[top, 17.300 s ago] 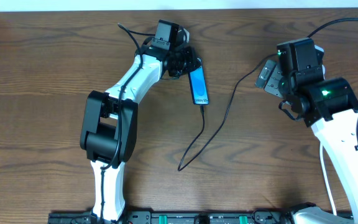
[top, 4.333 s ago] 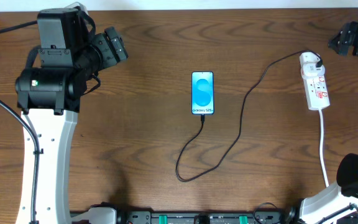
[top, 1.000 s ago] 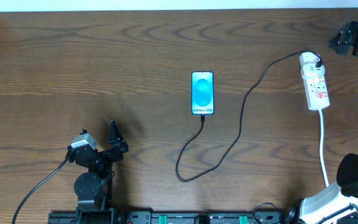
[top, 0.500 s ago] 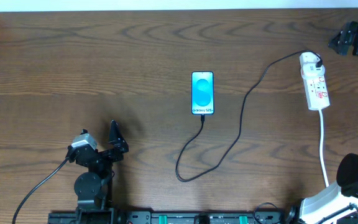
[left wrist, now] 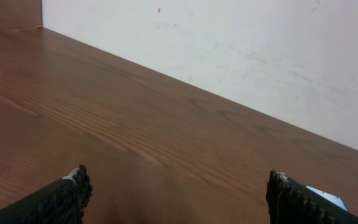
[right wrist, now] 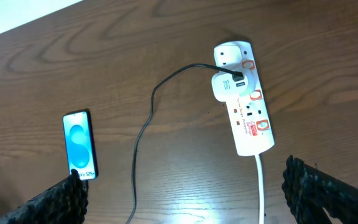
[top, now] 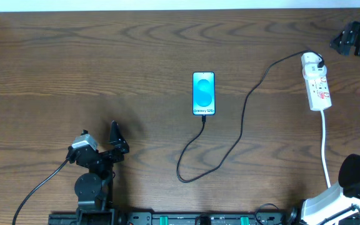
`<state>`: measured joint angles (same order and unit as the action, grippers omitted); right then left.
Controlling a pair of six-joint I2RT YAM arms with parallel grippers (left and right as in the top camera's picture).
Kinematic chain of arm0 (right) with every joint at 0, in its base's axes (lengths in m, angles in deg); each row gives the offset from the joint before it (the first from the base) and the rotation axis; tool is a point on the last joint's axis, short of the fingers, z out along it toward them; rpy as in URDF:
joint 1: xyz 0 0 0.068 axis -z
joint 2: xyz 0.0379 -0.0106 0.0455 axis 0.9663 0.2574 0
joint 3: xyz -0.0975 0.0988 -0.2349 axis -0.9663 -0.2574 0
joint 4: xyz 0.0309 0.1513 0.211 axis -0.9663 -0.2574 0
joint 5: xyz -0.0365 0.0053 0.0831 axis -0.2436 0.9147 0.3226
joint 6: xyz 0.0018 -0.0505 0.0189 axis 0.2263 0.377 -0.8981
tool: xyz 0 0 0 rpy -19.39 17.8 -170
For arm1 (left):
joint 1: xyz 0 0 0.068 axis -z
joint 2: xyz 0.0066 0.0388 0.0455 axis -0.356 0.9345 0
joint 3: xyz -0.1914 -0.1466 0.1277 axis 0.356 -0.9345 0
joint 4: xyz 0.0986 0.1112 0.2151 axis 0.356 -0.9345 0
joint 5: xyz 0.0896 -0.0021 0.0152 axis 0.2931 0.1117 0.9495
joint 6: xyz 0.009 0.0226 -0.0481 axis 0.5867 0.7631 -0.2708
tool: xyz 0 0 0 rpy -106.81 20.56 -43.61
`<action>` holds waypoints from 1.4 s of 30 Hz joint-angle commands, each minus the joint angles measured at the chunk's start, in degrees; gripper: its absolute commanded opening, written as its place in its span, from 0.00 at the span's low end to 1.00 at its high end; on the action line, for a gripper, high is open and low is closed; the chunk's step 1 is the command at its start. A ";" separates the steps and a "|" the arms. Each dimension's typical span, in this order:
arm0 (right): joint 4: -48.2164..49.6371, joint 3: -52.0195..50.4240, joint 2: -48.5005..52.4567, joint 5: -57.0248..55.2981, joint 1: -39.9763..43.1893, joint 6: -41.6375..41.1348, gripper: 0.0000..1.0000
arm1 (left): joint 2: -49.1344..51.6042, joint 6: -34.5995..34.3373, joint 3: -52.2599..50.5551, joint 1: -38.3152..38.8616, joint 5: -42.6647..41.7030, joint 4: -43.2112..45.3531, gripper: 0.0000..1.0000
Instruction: Plug charger to phone and switch on socket
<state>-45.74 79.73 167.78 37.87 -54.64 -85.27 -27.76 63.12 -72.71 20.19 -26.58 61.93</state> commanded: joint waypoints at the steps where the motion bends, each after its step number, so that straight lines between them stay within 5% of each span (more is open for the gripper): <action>1: 0.28 0.59 -0.24 -1.01 -0.20 0.83 0.99 | -0.46 0.96 -0.74 -0.28 0.39 -2.73 0.91; 9: 4.02 -1.99 -2.71 -3.08 -2.21 0.87 0.99 | -0.46 0.96 -0.74 -0.28 0.39 -2.73 0.91; 15: 16.02 -14.71 -10.49 -3.06 -4.92 0.85 0.99 | -0.46 0.96 -0.74 -0.28 0.39 -2.73 0.91; 35: 85.70 -95.71 -50.97 -2.60 -13.92 0.79 0.99 | -0.46 0.96 -0.74 -0.28 0.39 -2.73 0.91; 42: 99.56 -115.30 -65.22 -2.97 -13.90 0.83 0.99 | -0.46 0.96 -0.74 -0.28 0.39 -2.73 0.91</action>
<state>51.83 -30.00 107.34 35.20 -68.21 -84.61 -27.76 63.18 -72.47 20.19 -26.97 61.58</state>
